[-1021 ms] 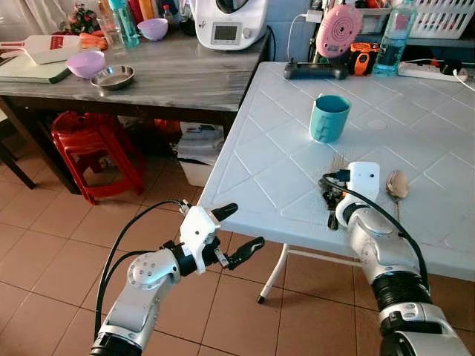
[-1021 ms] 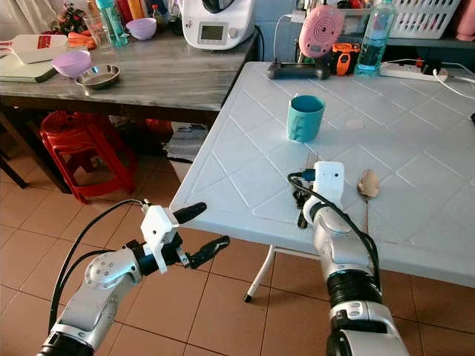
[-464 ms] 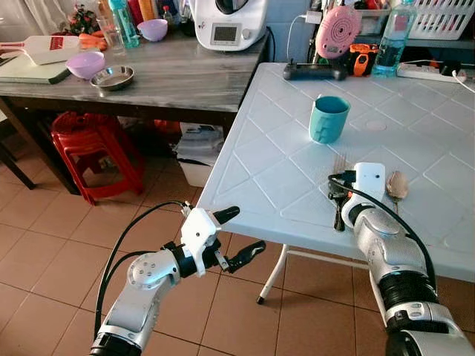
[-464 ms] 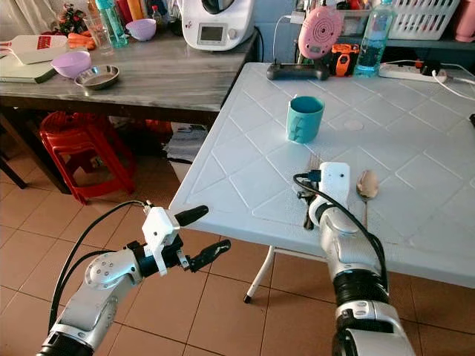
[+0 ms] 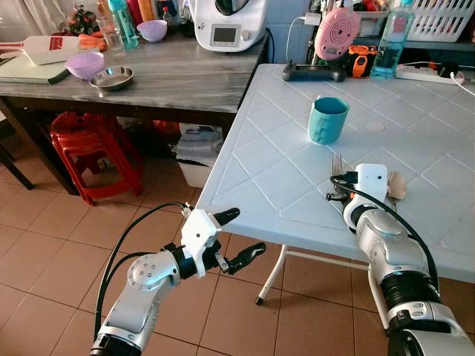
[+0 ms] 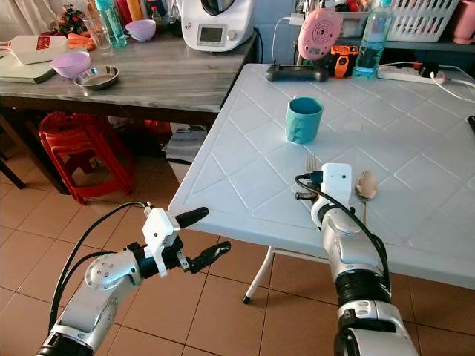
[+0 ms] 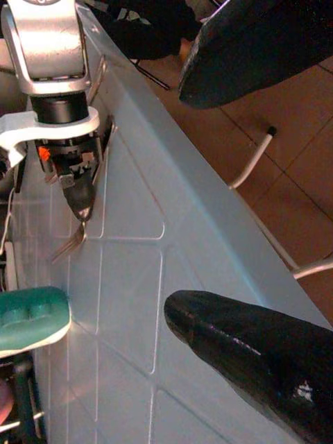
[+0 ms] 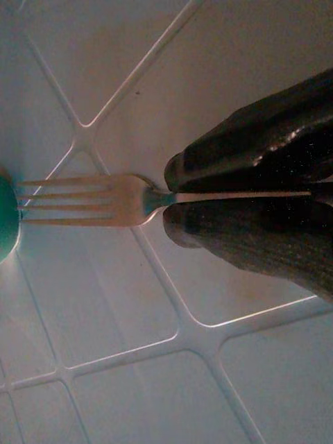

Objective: Setting the table

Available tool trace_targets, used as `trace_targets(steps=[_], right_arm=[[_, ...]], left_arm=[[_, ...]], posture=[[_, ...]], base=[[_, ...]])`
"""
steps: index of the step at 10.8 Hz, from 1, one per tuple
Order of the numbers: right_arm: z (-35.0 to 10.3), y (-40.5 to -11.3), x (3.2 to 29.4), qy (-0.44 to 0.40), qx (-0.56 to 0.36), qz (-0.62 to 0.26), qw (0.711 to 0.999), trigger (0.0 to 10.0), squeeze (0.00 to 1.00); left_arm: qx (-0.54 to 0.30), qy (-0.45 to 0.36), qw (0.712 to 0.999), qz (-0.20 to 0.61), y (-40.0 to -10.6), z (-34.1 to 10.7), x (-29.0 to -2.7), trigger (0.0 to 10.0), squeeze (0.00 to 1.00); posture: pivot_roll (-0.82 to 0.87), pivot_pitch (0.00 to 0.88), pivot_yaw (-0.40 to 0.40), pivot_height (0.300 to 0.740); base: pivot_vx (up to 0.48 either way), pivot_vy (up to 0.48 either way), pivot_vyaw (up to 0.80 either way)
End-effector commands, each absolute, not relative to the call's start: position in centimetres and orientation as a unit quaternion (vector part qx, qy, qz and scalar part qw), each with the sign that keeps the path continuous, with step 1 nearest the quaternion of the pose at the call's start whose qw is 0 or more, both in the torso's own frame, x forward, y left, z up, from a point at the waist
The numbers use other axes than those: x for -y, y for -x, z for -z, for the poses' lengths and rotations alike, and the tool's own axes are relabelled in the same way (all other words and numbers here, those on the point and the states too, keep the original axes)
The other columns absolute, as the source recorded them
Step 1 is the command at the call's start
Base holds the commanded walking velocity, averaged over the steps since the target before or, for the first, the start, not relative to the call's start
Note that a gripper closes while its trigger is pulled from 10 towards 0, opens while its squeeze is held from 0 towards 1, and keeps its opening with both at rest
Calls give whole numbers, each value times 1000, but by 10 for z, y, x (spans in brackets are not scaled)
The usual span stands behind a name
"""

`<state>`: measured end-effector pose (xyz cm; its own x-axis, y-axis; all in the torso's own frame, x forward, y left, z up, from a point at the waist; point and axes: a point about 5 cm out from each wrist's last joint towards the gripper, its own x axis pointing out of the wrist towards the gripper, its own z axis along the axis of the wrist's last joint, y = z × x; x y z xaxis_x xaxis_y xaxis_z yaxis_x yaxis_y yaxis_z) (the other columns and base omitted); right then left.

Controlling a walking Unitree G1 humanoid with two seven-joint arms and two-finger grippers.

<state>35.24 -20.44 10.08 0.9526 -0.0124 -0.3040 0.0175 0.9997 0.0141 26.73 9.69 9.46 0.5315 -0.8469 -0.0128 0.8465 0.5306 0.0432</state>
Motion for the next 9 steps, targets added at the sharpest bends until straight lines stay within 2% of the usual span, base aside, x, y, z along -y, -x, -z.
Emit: trace_targets(steps=[1,4,8,9], right_arm=[[-66,-337,199,-17,-229,2,973,0,0],[-69,-338,199,-28,-212,11,977,0,0],[-113,-344,190,-52,-70,16,996,0,0],[-121,-340,194,-45,-31,39,998,4196,0]], left_arm=[[0,-28,870,492,-267,-94,-97,10000,0],[3,-29,873,487,-268,-95,-98,10000,0],[52,-40,930,362,-292,-109,-113,10000,0],[56,-45,942,327,-297,-110,-116,10000,0]], posture=[[62,39,78,740],[65,37,79,740],[63,23,84,740],[56,23,84,740]], base=[[0,0,0],[0,0,0],[0,0,0],[0,0,0]])
